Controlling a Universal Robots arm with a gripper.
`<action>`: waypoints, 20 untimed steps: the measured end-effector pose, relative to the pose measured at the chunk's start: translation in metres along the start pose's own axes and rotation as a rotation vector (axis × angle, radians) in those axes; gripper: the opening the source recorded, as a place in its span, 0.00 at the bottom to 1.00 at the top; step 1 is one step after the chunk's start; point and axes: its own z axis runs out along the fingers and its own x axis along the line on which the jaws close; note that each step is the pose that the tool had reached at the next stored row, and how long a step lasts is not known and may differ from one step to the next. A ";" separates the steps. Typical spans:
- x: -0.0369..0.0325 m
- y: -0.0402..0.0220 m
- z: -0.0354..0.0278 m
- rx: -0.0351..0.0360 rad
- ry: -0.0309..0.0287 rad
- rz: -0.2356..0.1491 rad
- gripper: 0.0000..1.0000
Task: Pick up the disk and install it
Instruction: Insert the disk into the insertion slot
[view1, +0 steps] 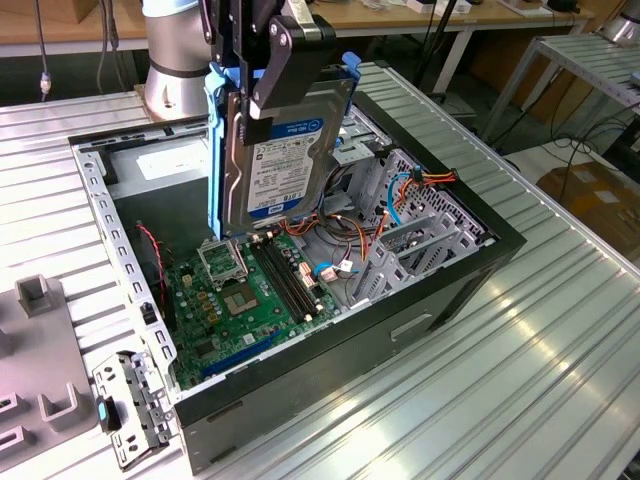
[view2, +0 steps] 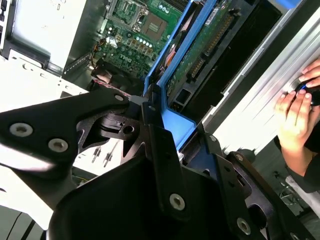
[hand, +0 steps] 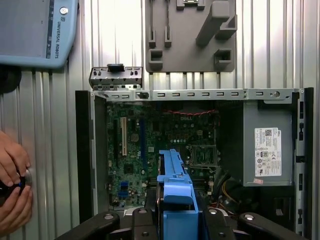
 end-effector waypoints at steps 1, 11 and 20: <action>-0.0001 -0.0045 0.0001 0.0000 0.0000 0.000 0.37; -0.0009 -0.0348 0.0010 0.0000 0.0000 0.000 0.37; -0.0010 -0.0428 0.0012 0.0000 0.0001 0.000 0.37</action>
